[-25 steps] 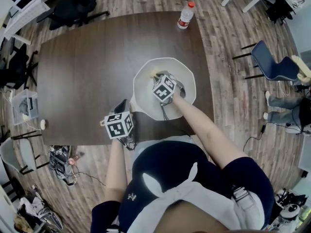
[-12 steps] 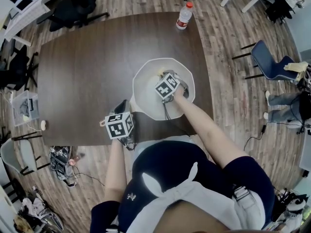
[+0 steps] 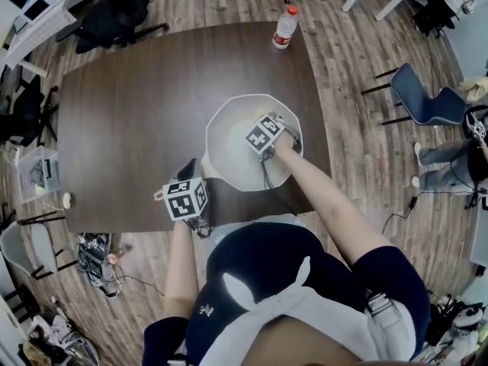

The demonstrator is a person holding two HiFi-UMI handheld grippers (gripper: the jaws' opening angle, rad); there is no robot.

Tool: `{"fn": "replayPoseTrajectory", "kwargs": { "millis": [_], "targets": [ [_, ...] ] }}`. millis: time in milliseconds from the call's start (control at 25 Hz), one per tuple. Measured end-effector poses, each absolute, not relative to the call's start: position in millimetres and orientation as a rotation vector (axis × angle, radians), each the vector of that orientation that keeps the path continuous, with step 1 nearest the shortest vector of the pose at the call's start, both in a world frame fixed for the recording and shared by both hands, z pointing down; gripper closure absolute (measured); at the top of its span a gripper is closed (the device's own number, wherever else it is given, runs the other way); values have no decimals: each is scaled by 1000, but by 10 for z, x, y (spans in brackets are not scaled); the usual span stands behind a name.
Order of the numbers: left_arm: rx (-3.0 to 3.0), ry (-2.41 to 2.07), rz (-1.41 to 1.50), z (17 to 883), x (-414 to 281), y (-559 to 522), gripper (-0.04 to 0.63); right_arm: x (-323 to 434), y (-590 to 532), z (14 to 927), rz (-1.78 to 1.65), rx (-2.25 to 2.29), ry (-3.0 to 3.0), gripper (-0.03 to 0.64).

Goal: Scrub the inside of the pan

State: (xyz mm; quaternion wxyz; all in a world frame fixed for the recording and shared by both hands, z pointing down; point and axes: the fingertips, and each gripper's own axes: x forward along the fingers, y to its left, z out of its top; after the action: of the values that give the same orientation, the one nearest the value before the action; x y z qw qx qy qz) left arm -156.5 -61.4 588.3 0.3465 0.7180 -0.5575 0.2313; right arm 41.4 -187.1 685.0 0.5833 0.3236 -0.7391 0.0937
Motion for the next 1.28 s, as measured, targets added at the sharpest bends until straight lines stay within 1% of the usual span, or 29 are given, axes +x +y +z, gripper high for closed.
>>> {"fn": "replayPoseTrajectory", "kwargs": {
  "millis": [560,1000,1280],
  "targets": [
    [1861,-1451,595,5853,-1540,-617,592,676,-1561,6935,222,455,-1550,571],
    [1861,-1457,591,5865,-1531,-614,592,735,-1149,6998,320,266,-1514,571],
    [1861,-1457,591,5864,-1523,-607,592,644,-719,6968,465,126,-1516,571]
  ]
}}
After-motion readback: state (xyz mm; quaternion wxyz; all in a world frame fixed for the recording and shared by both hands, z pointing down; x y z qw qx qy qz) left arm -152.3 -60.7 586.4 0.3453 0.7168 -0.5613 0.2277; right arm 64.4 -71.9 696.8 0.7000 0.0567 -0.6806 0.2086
